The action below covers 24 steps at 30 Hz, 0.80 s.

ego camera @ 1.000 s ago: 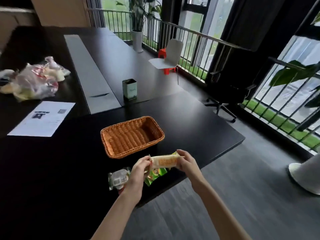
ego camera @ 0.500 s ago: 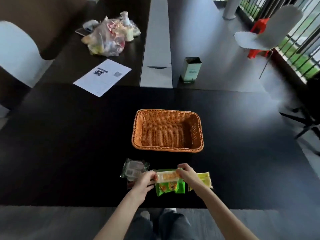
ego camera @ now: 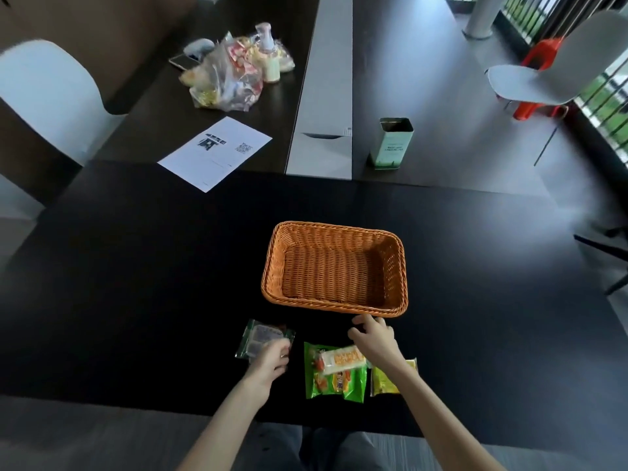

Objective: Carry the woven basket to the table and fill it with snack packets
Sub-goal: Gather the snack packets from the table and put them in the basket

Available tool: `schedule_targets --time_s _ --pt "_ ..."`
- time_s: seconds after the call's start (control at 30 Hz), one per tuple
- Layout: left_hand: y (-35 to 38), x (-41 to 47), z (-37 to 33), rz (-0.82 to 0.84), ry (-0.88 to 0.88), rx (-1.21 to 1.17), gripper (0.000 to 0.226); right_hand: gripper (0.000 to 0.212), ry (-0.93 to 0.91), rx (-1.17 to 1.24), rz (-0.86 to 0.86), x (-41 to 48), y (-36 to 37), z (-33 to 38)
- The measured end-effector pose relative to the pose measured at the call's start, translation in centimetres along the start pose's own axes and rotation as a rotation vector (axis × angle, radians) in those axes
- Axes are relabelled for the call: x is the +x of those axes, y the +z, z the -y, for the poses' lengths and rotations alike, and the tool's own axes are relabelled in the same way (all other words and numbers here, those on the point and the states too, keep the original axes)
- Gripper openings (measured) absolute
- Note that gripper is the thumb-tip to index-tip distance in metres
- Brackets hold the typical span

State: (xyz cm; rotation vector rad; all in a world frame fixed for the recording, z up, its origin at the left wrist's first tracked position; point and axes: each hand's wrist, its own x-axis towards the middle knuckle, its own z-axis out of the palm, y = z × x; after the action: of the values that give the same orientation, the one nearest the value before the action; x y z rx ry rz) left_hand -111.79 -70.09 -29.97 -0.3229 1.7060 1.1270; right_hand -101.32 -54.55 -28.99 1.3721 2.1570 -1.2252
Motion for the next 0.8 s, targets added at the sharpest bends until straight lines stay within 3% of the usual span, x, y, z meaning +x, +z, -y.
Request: schedule_targets --time_s 0.17,0.37,0.57,0.8 --pt "-5.2 0.9 -2.5 -0.092 0.086 -0.087 0.043 0.044 -0.123 0.086 0.086 -1.0 1.0 5.0" --pt "-8.0 2.4 -2.7 -0.163 0.059 -0.029 0.045 0.04 0.099 0.422 0.271 -0.3 5.6 8.9" --pt "-7.8 3.2 -1.9 -0.134 -0.046 -0.014 0.041 0.047 0.267 0.476 0.253 2.4 9.7 8.2" --pt "-7.3 3.3 -2.0 -0.083 -0.1 -0.065 0.037 0.049 0.306 0.51 0.194 4.2 12.5 7.5"
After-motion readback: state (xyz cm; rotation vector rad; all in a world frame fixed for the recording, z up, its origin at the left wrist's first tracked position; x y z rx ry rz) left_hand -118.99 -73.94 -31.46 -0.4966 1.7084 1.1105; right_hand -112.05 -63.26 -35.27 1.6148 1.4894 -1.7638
